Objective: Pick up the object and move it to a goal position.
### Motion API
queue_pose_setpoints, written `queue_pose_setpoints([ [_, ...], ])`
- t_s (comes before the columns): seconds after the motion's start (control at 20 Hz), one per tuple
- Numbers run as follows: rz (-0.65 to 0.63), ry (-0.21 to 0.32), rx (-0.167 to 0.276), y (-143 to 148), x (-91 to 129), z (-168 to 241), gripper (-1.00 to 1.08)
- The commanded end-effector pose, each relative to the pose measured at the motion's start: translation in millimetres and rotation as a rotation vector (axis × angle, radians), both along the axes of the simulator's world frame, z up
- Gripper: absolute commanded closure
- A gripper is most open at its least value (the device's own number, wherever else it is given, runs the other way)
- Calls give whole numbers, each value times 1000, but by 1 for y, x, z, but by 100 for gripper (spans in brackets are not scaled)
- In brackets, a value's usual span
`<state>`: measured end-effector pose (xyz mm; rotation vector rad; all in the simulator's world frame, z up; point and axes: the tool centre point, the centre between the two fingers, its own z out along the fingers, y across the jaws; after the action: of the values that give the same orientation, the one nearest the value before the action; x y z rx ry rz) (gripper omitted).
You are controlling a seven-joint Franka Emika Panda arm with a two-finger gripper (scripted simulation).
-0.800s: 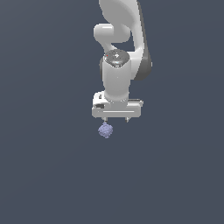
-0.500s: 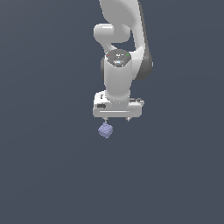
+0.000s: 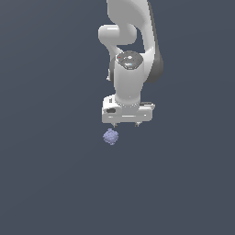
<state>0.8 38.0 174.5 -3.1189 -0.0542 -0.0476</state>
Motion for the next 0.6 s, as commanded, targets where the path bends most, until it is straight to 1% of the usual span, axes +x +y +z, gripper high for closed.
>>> queue_pose_setpoints([
  [0.0, -7, 1, 0, -1, 0, -1, -92],
  [0.25, -58, 5, 1, -7, -1, -9, -92],
  [0.55, -178, 14, 3, -21, -4, -26, -92],
])
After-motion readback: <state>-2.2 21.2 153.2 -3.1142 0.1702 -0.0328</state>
